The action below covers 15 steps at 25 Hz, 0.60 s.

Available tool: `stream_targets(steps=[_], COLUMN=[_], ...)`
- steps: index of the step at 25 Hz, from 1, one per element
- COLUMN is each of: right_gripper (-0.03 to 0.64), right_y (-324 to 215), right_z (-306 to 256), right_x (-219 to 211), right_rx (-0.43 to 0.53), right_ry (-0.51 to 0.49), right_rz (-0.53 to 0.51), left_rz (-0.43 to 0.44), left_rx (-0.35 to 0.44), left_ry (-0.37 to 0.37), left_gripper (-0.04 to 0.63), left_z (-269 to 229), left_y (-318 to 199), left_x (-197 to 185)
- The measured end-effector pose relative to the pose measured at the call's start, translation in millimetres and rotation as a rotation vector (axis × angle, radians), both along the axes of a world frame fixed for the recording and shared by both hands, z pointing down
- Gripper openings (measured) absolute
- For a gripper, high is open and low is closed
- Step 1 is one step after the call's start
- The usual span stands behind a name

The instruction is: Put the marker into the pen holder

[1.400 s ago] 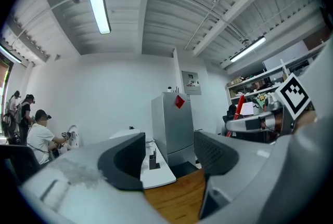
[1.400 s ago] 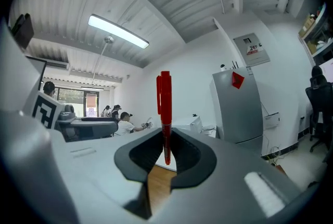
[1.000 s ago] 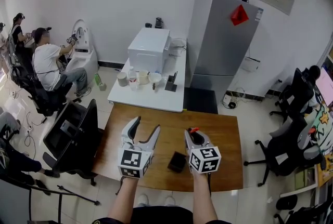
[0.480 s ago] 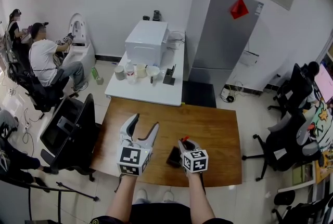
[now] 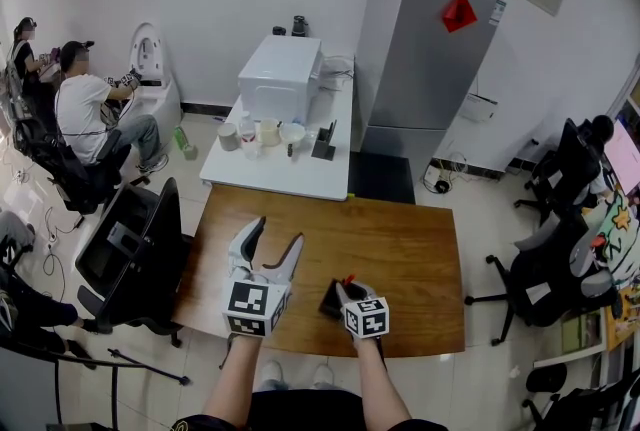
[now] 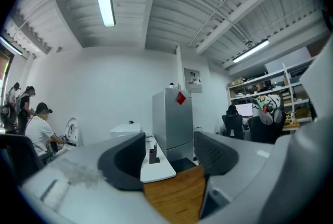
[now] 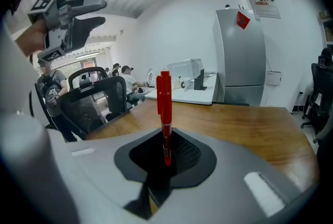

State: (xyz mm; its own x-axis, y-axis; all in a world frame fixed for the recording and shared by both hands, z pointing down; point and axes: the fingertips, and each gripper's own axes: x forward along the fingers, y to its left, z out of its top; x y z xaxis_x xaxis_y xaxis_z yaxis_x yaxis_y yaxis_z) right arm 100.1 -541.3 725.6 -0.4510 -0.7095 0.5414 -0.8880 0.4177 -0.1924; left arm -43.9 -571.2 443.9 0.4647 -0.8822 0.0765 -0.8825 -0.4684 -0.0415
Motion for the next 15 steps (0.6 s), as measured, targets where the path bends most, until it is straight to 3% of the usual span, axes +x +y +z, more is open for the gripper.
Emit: stream_targets(steps=[15], right_gripper=[0.049], right_y=[18], right_z=[44], right_x=[-1], right_rx=[-0.092], right_ry=[0.053], right_rz=[-0.011], left_rz=[-0.013], left_rx=[-0.013], left_ry=[0.007], left_gripper=[0.291], left_z=[3], left_y=[0], left_x=[-3])
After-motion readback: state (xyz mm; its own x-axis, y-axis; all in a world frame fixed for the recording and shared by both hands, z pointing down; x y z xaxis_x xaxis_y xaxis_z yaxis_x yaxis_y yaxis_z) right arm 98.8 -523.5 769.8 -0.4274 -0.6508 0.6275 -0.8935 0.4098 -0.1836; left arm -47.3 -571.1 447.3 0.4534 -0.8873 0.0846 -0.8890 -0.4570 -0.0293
